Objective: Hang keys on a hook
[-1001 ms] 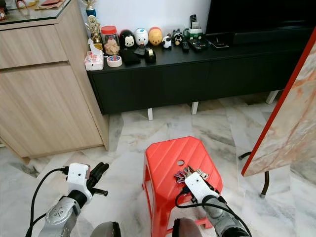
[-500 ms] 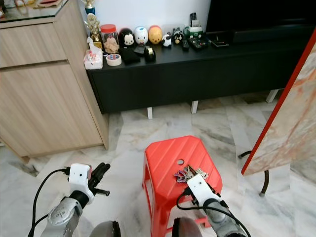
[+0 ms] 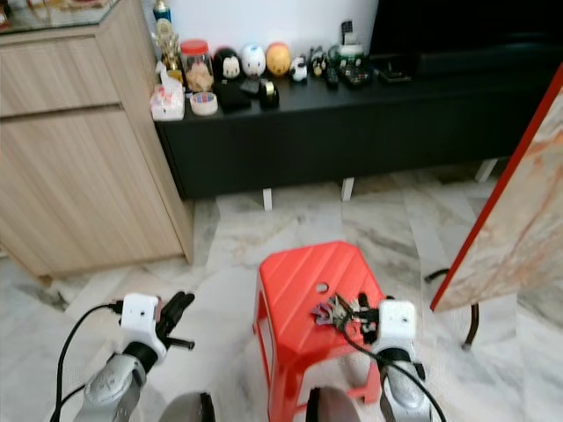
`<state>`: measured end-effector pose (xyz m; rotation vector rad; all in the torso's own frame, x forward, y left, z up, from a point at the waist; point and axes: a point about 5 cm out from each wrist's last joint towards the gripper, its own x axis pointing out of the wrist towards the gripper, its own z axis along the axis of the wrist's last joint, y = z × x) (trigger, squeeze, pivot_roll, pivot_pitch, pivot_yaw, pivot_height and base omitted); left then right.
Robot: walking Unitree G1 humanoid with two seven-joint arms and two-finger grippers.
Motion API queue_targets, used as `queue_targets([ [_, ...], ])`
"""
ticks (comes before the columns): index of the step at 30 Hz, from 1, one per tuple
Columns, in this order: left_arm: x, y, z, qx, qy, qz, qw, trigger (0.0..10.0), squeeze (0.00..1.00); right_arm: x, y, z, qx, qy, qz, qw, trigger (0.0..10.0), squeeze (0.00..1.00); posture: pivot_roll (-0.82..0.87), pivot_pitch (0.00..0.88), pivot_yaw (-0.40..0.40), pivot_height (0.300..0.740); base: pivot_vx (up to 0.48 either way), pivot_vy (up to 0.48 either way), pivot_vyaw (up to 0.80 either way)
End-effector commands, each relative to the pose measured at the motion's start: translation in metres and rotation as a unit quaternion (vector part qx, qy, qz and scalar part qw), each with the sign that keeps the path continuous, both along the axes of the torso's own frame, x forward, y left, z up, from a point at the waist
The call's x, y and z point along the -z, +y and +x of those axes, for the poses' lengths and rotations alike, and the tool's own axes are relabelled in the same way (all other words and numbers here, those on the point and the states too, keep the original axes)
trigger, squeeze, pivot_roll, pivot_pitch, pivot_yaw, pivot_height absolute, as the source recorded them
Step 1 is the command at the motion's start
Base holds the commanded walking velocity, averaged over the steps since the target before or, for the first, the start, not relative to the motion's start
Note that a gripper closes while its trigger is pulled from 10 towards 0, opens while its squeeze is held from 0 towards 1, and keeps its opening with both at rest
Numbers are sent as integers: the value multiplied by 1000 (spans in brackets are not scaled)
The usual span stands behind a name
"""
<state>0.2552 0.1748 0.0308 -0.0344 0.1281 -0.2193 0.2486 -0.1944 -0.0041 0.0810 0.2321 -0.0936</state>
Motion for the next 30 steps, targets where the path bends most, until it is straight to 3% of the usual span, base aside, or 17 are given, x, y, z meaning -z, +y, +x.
queue_targets([
  [1, -2, -1, 2, -2, -6, -6, 1000, 10000, 0, 7, -5, -3, 31, 19, 32, 999, 10000, 0, -19, 10, -20, 615, 0, 0, 0],
  [11, -1, 4, 2, -8, -2, -3, 1000, 10000, 0, 2, -6, 3, 29, 12, 42, 999, 10000, 0, -17, 0, -20, 615, 0, 0, 0],
  [30, -1, 6, 4, -8, 0, 4, 1000, 10000, 0, 8, -3, 4, 22, 38, 40, 998, 10000, 0, -14, 0, -21, 615, 306, 0, 0],
])
